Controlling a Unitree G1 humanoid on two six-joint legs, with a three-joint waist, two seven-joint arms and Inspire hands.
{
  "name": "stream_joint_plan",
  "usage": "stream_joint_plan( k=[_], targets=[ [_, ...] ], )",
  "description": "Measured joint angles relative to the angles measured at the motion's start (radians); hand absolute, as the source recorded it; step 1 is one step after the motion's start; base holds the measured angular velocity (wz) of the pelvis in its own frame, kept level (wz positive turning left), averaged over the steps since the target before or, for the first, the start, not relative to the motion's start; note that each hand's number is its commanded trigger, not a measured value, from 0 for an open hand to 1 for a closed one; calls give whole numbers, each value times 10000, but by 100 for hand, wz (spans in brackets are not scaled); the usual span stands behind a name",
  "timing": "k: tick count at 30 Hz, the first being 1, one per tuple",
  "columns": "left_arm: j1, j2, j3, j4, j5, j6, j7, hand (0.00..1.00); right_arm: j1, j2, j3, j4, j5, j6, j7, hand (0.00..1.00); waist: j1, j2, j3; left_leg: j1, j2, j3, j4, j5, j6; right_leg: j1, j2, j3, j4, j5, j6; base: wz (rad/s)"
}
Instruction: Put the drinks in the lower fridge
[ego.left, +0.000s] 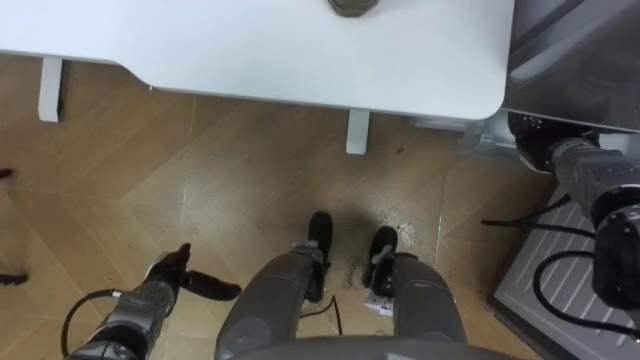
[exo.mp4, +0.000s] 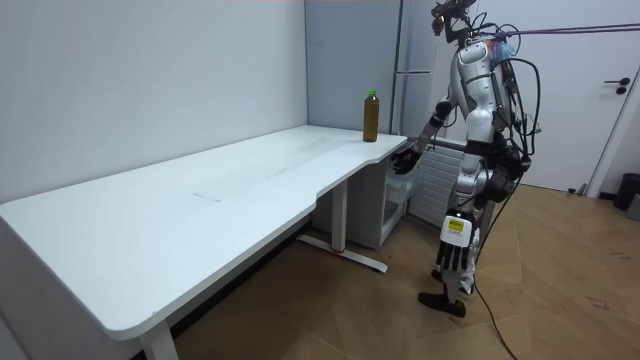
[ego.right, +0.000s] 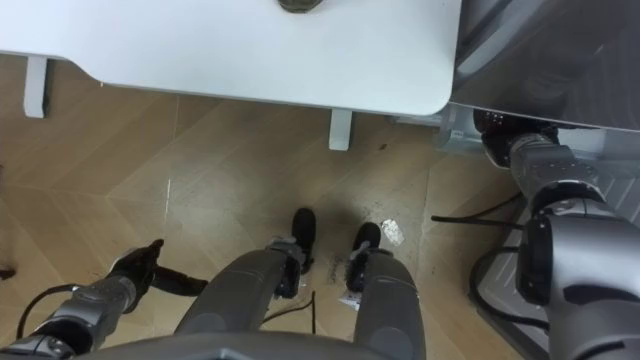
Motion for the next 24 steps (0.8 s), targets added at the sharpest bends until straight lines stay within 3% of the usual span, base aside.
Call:
stream_joint_plan(
  k=[17,24],
  targets=[
    [-14,8,-4,41,-12,52,-5,0,-5,-222,-58,41,96,3,-287,0,234,33,-20,-287,0,-64,440,-5,5,-222,-66,-94,415,-58,-81,2],
    [-13,6,-1,34,-10,9,44,0,-5,-223,-58,41,97,-131,-287,0,290,162,-99,-279,0,-54,535,-3,2,-231,-36,38,508,-59,-82,0]
  ],
)
